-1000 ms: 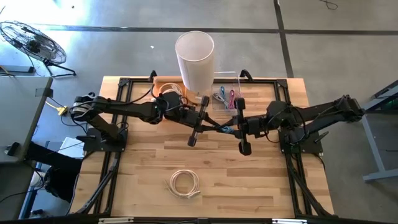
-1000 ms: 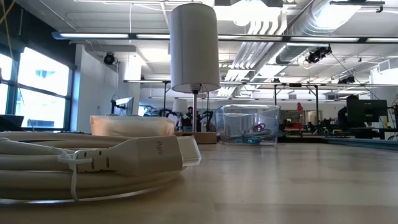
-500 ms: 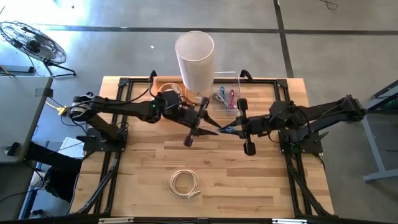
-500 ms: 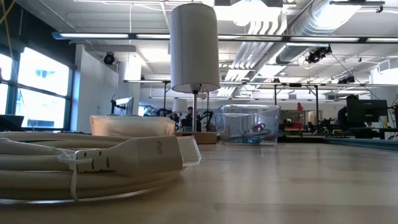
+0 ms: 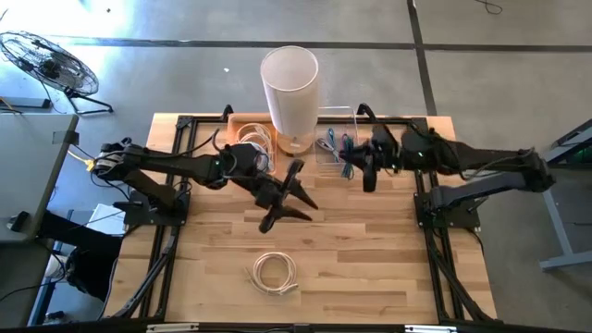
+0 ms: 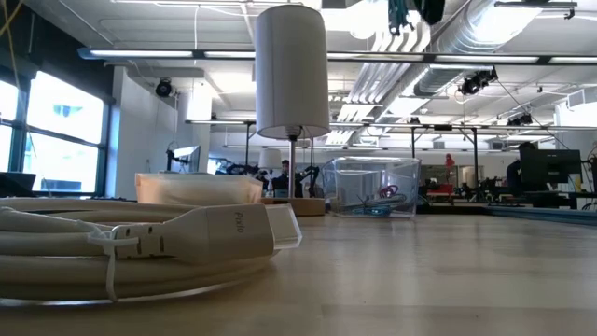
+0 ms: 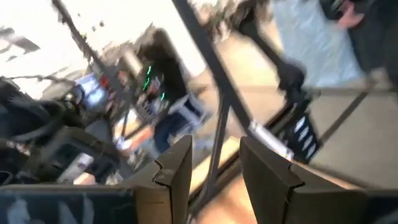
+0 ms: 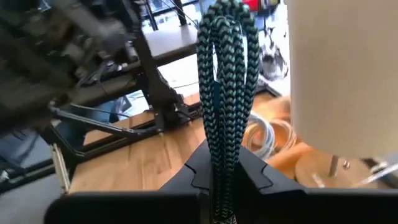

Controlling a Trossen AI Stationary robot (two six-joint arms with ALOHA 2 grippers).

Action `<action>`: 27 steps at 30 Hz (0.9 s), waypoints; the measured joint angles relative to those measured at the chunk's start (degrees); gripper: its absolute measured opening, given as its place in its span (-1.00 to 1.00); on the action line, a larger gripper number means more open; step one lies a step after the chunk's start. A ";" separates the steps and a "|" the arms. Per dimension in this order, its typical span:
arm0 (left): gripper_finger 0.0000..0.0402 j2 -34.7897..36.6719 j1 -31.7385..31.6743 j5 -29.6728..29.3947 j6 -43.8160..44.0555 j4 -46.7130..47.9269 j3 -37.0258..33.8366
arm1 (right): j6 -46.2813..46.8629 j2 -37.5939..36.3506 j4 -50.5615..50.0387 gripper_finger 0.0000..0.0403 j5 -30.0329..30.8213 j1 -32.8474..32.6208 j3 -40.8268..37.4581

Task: Pick & Place USB Port
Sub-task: Put the blue and black charger cable into the transparent bin

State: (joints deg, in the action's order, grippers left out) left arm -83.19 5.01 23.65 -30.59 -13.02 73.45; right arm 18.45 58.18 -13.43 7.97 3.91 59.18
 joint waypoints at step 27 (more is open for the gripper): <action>-0.35 11.68 -0.12 -19.97 -6.67 37.49 0.00 | 8.85 17.08 -4.73 -0.92 -20.53 33.57 0.00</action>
State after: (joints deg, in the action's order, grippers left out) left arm -71.51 4.89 3.68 -37.26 24.47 73.45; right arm 27.29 75.26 -18.16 -12.55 37.48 59.18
